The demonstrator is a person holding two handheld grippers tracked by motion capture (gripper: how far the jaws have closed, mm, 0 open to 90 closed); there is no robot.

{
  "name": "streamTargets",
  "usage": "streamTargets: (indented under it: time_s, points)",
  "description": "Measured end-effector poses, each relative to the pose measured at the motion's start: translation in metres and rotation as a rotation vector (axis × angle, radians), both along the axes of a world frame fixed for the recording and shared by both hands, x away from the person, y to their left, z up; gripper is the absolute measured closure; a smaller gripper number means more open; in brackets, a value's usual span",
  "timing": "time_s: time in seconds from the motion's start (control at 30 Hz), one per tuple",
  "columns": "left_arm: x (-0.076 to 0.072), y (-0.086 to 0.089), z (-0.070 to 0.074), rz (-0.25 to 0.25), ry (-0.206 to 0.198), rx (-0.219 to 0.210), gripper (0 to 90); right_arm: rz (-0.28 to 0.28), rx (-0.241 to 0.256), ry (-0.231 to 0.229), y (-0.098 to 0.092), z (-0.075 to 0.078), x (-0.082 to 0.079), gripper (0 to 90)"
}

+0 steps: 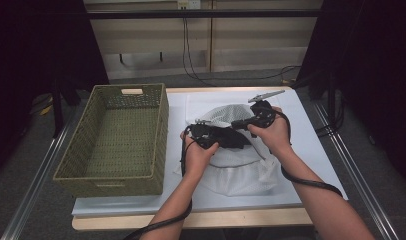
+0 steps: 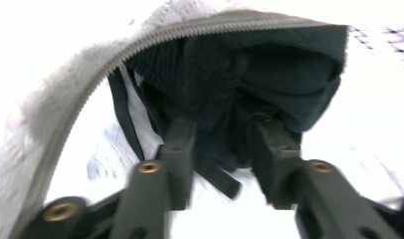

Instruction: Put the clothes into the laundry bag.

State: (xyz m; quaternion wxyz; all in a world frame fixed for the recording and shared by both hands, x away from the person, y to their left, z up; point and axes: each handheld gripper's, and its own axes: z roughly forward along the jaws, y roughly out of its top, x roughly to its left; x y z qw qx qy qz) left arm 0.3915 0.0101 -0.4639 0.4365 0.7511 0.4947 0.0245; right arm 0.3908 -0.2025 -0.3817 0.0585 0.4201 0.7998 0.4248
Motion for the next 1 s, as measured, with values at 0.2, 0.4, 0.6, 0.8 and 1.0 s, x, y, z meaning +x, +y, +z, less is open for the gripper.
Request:
streamTargets:
  time_s: [0.2, 0.4, 0.6, 0.8, 1.0]
  points:
    - [-0.011, 0.002, 0.010, -0.034, 0.001, 0.024, 43.8, 0.009, -0.006, 0.001, -0.002, -0.001, -0.003, 89.3]
    - [-0.021, 0.007, 0.021, -0.059, -0.022, 0.033, 34.9, 0.030, -0.003, 0.006, -0.003, -0.004, -0.007, 89.2]
    - [-0.029, 0.013, 0.027, -0.068, -0.053, 0.066, 27.2, 0.059, -0.005, 0.008, -0.005, -0.008, -0.010, 89.2]
    - [-0.033, 0.020, 0.027, -0.058, -0.051, 0.082, 24.5, 0.077, -0.014, 0.008, -0.008, -0.013, -0.015, 89.2]
    - [-0.036, 0.028, 0.028, -0.057, -0.060, 0.104, 21.8, 0.090, -0.009, 0.019, -0.011, -0.021, -0.020, 89.1]
